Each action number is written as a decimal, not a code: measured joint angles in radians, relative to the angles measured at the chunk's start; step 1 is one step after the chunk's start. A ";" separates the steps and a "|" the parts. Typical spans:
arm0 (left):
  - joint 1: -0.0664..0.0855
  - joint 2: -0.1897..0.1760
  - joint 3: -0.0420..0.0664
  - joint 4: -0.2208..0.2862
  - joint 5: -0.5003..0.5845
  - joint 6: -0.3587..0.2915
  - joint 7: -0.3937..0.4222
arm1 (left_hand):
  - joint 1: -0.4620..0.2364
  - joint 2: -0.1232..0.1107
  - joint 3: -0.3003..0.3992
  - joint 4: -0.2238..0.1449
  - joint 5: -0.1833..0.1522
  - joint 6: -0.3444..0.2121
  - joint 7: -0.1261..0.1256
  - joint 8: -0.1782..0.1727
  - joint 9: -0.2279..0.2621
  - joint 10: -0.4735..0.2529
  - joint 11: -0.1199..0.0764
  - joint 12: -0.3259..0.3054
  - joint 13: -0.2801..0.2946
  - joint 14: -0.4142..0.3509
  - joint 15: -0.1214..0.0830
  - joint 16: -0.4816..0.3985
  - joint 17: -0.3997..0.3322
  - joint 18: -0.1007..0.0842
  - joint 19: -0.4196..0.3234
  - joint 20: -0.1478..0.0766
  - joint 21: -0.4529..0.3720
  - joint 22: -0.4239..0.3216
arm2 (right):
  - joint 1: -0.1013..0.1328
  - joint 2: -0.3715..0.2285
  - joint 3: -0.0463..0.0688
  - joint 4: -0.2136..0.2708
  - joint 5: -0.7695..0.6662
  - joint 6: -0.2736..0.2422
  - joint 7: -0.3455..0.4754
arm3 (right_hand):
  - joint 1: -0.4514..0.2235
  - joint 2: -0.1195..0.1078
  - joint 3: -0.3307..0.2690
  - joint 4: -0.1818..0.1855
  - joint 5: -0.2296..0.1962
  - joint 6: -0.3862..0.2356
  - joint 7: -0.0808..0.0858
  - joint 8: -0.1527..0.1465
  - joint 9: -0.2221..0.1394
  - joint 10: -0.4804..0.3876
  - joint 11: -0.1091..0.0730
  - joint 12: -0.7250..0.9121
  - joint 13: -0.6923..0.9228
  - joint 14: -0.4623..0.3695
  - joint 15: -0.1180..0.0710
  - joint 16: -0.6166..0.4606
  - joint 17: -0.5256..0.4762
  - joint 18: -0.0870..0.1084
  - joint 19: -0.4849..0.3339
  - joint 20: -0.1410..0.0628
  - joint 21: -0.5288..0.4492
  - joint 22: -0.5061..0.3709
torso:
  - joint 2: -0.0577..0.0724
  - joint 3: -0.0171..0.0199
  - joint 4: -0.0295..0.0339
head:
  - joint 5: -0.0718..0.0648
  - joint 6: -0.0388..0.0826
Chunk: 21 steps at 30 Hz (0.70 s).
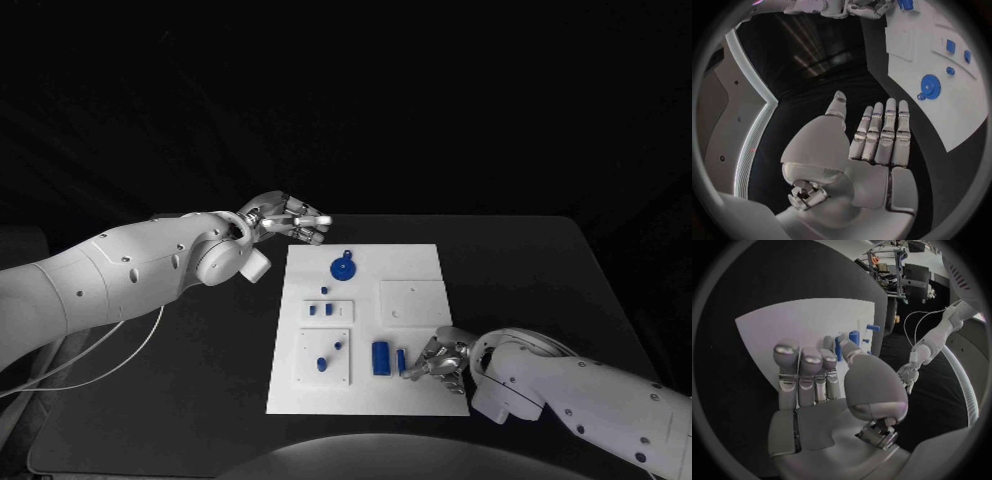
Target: Assemble the parts on the task board
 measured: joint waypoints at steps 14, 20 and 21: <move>0.000 0.001 0.000 0.000 0.000 0.005 0.000 | 0.000 0.000 0.000 0.000 0.000 0.000 0.000 0.000 0.000 0.000 0.000 0.000 0.000 0.000 0.000 0.000 0.000 0.000 0.000 0.000 0.000 0.000 | 0.001 0.013 0.001 -0.004 -0.025 -0.004 -0.027 | -0.002 0.026 0.066 -0.073 0.000 -0.004 -0.003 0.000 0.000 0.004 -0.004 0.000 0.005 0.000 0.000 0.000 0.003 -0.004 0.000 0.000 0.004 0.000 | 0.000 0.0000 -0.0005 | 0.000 0.000; 0.000 0.000 0.000 0.000 0.000 0.005 0.000 | 0.000 0.000 0.000 0.000 0.000 0.000 0.000 0.000 0.000 0.000 0.000 0.000 0.000 0.000 0.000 0.000 0.000 0.000 0.000 0.000 0.000 0.000 | 0.001 0.010 0.000 -0.005 -0.025 -0.002 -0.032 | -0.038 0.016 0.076 -0.083 0.000 -0.004 -0.003 0.000 0.007 0.004 -0.004 0.000 0.005 0.000 0.000 0.000 0.001 -0.004 0.000 0.000 0.004 0.000 | 0.000 0.0000 -0.0005 | 0.001 0.004; 0.000 0.000 0.000 0.000 0.000 0.005 0.000 | 0.000 0.000 0.000 0.000 0.000 0.000 0.000 0.000 0.000 0.000 0.000 0.000 0.000 0.000 0.000 0.000 0.000 0.000 0.000 0.000 0.000 0.000 | 0.000 0.009 0.000 -0.005 -0.023 -0.002 -0.032 | -0.047 0.008 0.074 -0.082 0.000 -0.006 -0.001 0.000 0.007 0.004 -0.004 -0.004 0.005 0.000 0.000 0.000 0.000 -0.004 0.000 0.000 0.003 0.000 | 0.000 0.0002 -0.0005 | 0.000 0.005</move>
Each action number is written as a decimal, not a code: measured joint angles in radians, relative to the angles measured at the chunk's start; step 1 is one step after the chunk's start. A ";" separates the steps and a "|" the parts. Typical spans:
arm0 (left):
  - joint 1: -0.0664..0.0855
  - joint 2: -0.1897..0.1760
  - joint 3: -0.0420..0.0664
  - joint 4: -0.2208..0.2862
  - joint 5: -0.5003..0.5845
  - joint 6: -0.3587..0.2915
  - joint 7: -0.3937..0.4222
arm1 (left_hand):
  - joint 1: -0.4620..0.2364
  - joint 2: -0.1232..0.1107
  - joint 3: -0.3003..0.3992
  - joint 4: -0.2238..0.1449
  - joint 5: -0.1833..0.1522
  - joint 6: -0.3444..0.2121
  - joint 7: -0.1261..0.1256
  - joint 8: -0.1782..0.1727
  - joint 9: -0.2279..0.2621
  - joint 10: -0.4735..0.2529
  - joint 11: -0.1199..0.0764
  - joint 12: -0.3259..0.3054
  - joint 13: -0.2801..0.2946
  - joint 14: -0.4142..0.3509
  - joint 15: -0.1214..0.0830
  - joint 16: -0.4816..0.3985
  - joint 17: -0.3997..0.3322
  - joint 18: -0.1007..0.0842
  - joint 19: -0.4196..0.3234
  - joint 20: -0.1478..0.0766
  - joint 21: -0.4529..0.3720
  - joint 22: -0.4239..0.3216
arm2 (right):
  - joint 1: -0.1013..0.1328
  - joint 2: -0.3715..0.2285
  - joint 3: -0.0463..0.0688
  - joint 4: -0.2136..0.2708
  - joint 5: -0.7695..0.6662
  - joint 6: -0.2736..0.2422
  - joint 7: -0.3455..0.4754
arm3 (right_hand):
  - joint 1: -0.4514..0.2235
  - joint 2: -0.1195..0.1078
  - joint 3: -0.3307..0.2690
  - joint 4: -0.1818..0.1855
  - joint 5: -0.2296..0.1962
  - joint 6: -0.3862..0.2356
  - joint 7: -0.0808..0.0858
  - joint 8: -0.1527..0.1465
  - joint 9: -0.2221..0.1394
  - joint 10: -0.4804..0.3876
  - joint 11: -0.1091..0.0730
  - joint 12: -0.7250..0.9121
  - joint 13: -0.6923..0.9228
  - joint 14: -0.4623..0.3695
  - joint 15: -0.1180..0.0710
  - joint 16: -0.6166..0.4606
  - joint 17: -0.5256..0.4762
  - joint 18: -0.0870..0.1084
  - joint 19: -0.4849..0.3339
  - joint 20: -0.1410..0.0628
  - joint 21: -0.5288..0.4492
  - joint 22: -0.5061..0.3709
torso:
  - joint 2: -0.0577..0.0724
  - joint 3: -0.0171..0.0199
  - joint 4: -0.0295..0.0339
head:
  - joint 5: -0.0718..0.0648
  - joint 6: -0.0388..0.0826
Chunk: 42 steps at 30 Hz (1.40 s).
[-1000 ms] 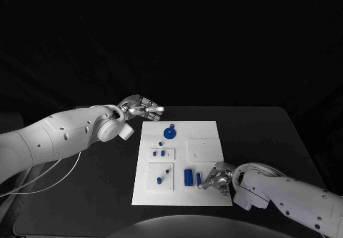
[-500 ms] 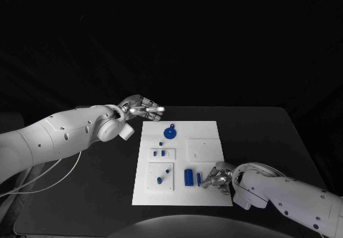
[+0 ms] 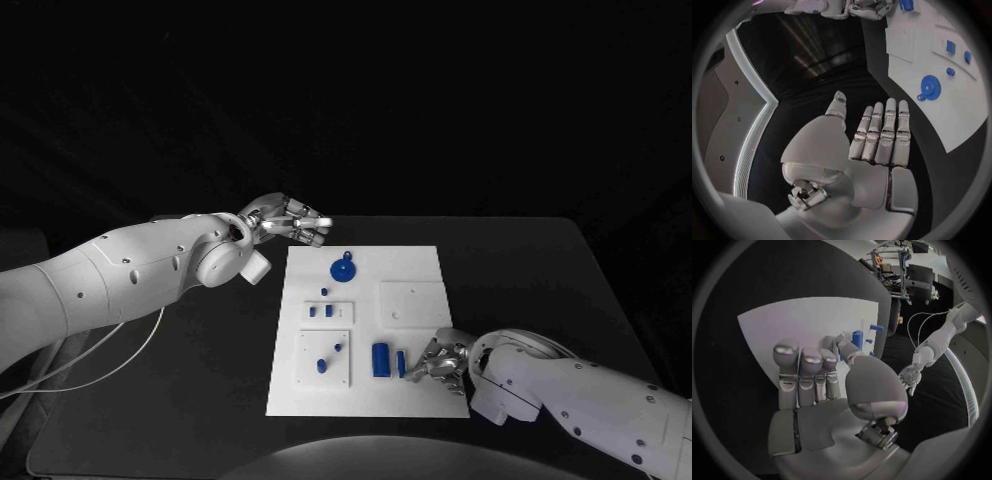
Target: Assemble the parts on the task board
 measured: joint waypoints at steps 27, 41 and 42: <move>0.009 0.058 0.000 -0.100 0.125 -0.067 0.030 | 0.009 0.009 0.004 -0.015 0.000 0.000 0.000 0.000 0.000 0.000 0.000 0.000 0.000 -0.005 0.005 0.000 0.000 0.000 0.000 0.000 0.000 0.000 | 0.184 0.036 0.094 -0.286 0.314 -0.101 0.415 | 0.099 0.052 -0.380 0.038 0.159 -0.196 0.089 -0.001 -0.295 -0.145 0.063 -0.315 -0.352 -0.074 0.047 -0.337 -0.253 0.040 -0.054 0.053 -0.594 -0.159 | -0.030 -0.0025 -0.0110 | -0.045 0.195; 0.017 0.119 0.004 -0.239 0.285 -0.191 0.099 | 0.009 0.009 0.010 -0.027 0.000 -0.210 -0.044 -0.007 -0.012 -0.164 -0.022 0.000 -0.003 -0.153 -0.004 0.000 -0.004 0.033 -0.030 0.043 -0.006 -0.003 | 0.217 0.140 0.183 -0.546 0.624 -0.168 0.690 | 0.121 0.093 -0.373 -0.076 0.174 -0.440 0.121 -0.009 -0.352 -0.378 0.194 -0.878 -1.146 -0.451 0.238 -0.890 -1.024 0.136 -0.567 0.360 -0.679 -1.145 | -0.041 0.0068 -0.0141 | -0.046 0.327; 0.017 0.122 0.004 -0.242 0.293 -0.197 0.104 | 0.009 0.009 0.010 -0.027 0.000 -0.207 -0.047 -0.007 -0.012 -0.174 -0.024 0.000 -0.003 -0.160 -0.005 0.000 -0.004 0.046 -0.031 0.049 -0.006 -0.003 | 0.217 0.142 0.185 -0.553 0.635 -0.168 0.702 | 0.123 0.095 -0.376 -0.074 0.174 -0.441 0.120 -0.009 -0.353 -0.381 0.195 -0.878 -1.147 -0.456 0.241 -0.890 -1.029 0.161 -0.570 0.381 -0.674 -1.193 | -0.042 0.0083 -0.0134 | -0.044 0.330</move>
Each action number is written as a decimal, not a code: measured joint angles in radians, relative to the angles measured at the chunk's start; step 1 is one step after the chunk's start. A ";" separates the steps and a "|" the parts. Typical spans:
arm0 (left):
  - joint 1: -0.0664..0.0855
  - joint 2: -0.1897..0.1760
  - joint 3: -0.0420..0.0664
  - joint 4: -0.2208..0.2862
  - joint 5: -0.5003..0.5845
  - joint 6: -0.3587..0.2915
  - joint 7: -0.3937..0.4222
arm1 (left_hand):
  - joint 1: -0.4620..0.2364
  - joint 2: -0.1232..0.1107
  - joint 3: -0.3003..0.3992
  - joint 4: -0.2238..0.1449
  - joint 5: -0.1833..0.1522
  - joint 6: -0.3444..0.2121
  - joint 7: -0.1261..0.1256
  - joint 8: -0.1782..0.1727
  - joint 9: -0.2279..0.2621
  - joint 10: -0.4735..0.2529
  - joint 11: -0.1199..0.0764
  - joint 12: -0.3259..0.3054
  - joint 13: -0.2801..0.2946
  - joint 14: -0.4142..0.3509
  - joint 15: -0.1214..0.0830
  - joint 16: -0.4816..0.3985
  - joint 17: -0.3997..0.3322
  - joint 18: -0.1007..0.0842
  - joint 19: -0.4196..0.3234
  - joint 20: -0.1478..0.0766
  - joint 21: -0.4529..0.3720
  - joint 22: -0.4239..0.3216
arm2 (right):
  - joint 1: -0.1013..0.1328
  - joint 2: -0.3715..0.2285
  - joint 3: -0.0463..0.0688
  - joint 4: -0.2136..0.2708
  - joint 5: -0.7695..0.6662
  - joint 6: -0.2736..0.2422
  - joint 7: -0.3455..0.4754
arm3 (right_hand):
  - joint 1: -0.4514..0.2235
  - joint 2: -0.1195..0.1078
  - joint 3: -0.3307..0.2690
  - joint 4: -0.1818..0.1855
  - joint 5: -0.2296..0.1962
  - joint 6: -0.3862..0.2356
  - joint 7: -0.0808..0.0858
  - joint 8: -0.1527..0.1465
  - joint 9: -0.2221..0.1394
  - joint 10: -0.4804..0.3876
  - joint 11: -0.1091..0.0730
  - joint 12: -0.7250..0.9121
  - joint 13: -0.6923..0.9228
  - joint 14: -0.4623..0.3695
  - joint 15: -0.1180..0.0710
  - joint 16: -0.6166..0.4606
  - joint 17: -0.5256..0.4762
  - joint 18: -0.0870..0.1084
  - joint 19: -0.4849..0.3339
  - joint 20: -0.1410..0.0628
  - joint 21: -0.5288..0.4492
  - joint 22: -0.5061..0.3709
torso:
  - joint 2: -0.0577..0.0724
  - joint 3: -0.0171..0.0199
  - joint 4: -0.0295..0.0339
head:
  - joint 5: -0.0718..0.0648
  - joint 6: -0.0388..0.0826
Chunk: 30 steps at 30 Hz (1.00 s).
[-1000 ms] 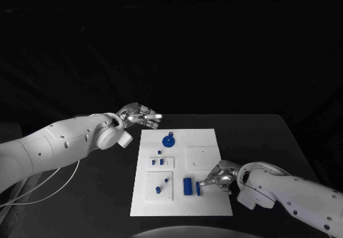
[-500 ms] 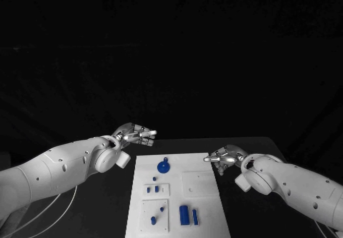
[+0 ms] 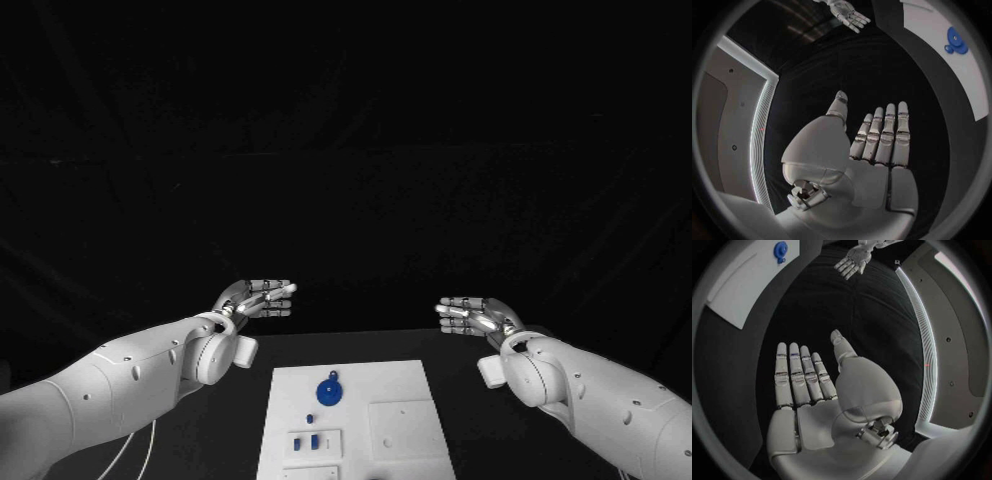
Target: Assemble the parts on the task board
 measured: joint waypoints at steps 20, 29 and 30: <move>-0.053 -0.072 0.035 0.284 0.037 -0.151 0.032 | -1.075 -0.038 0.093 0.012 -0.045 -0.721 -0.105 -0.050 -0.050 -0.836 -0.119 -0.055 -0.052 -0.893 -0.125 -0.059 -0.058 -0.061 -0.874 -0.162 -0.065 -0.067 | 0.050 -0.077 -0.141 0.275 0.132 -0.136 0.084 | -1.073 -0.063 0.053 0.188 -0.208 -0.767 -0.115 -0.047 -0.051 -0.917 -0.124 -0.058 -0.052 -0.939 -0.126 -0.059 -0.061 -0.178 -0.842 -0.231 -0.066 -0.110 | -0.057 -0.0141 0.0359 | -0.026 -0.091; -0.102 -0.136 0.064 0.550 0.080 -0.373 0.096 | -1.227 -0.040 0.099 0.012 -0.048 -0.757 -0.109 -0.050 -0.052 -0.877 -0.127 -0.059 -0.055 -0.937 -0.132 -0.059 -0.060 -0.061 -0.918 -0.171 -0.066 -0.070 | 0.095 -0.152 -0.264 0.546 0.316 -0.345 0.215 | -1.224 -0.066 0.054 0.195 -0.219 -0.805 -0.123 -0.049 -0.053 -0.964 -0.131 -0.059 -0.055 -0.987 -0.133 -0.063 -0.063 -0.192 -0.885 -0.245 -0.070 -0.113 | -0.077 -0.0201 0.0490 | -0.033 -0.114; -0.105 -0.140 0.066 0.567 0.085 -0.393 0.101 | -1.248 -0.041 0.099 0.012 -0.048 -0.763 -0.112 -0.050 -0.052 -0.884 -0.126 -0.059 -0.055 -0.943 -0.132 -0.062 -0.061 -0.061 -0.926 -0.172 -0.068 -0.070 | 0.098 -0.157 -0.272 0.563 0.333 -0.364 0.227 | -1.243 -0.067 0.057 0.197 -0.221 -0.811 -0.123 -0.050 -0.053 -0.970 -0.131 -0.059 -0.055 -0.994 -0.134 -0.063 -0.063 -0.192 -0.890 -0.247 -0.072 -0.113 | -0.078 -0.0202 0.0495 | -0.033 -0.114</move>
